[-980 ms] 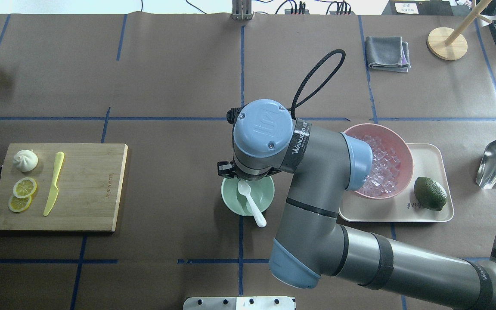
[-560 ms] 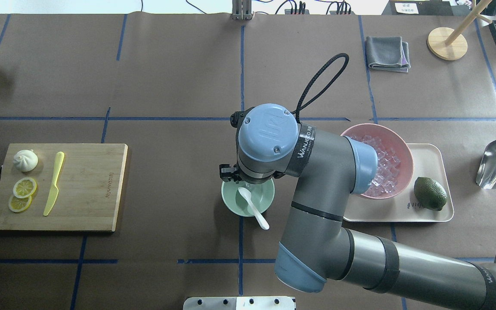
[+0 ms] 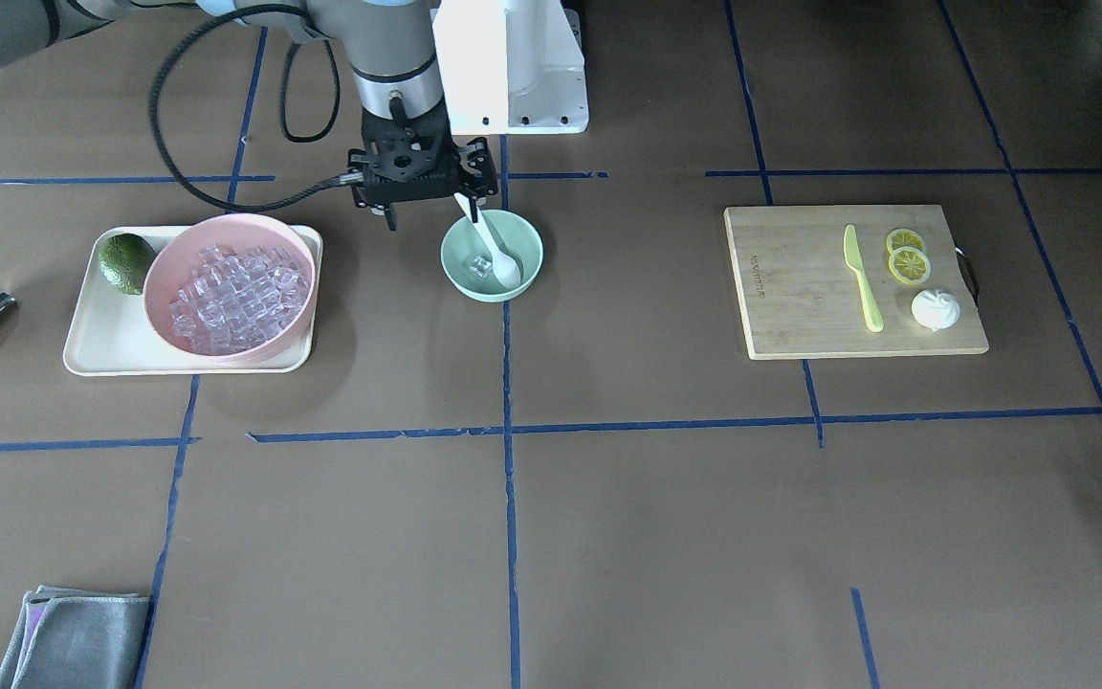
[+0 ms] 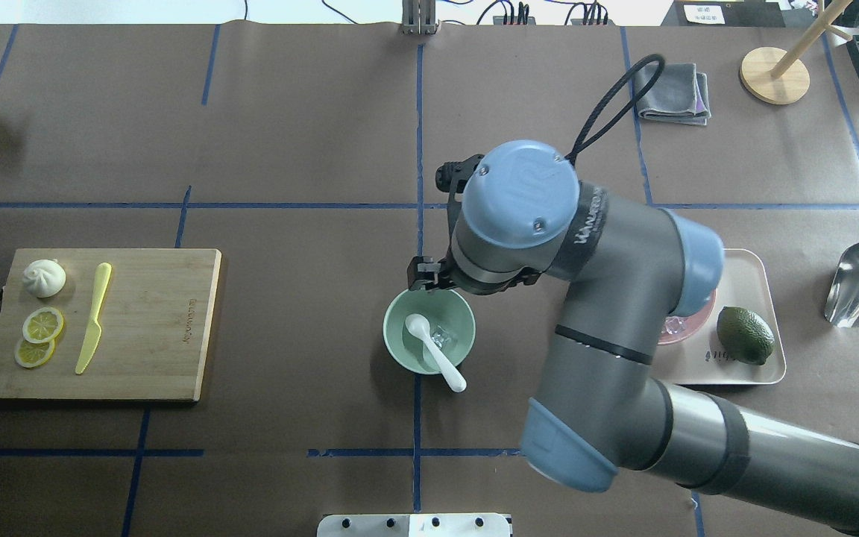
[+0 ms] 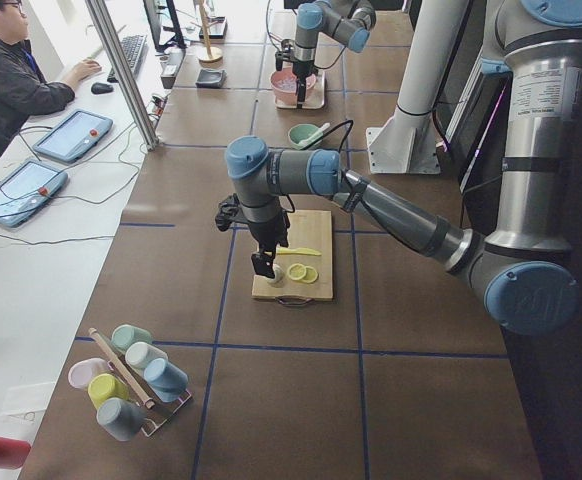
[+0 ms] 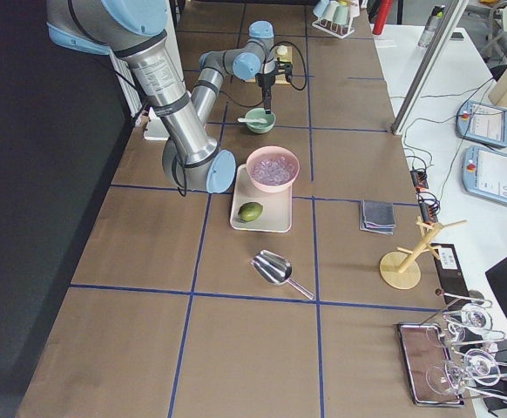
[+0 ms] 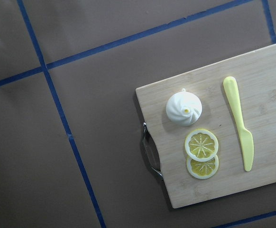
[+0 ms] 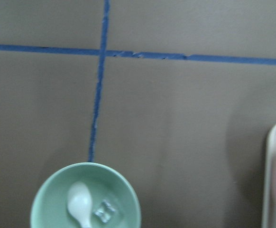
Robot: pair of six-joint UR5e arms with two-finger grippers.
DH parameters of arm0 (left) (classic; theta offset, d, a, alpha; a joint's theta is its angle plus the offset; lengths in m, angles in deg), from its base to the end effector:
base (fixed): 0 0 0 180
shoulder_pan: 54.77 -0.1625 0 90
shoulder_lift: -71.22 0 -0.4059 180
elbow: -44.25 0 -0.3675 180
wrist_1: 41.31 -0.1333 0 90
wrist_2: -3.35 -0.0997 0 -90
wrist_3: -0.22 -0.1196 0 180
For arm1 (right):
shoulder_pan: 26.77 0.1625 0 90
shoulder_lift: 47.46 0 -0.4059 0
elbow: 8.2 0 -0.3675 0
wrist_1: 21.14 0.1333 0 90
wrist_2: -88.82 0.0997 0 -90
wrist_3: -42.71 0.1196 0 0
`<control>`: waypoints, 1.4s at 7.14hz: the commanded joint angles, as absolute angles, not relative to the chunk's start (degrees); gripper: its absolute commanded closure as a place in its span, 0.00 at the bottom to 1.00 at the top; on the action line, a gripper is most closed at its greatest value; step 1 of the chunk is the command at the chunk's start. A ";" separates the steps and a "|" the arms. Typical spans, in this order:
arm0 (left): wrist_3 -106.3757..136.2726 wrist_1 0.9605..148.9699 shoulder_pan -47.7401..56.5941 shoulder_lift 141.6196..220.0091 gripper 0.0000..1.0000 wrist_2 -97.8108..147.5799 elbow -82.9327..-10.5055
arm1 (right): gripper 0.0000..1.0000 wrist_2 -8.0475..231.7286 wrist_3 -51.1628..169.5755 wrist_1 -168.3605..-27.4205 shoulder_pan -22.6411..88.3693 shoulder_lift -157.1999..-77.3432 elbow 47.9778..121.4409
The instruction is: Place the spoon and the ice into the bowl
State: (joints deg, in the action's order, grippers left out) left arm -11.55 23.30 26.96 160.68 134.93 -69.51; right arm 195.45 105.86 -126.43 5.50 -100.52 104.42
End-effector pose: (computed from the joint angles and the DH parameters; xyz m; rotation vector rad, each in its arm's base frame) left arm 0.0085 -0.4334 0.5167 -0.0141 0.7297 0.3204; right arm -0.4388 -0.3942 0.1825 0.1386 -0.8028 -0.0228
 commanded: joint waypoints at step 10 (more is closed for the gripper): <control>-0.67 46.14 35.32 158.14 0.00 137.30 -50.06 | 0.00 221.61 38.89 -116.79 57.22 -136.04 94.94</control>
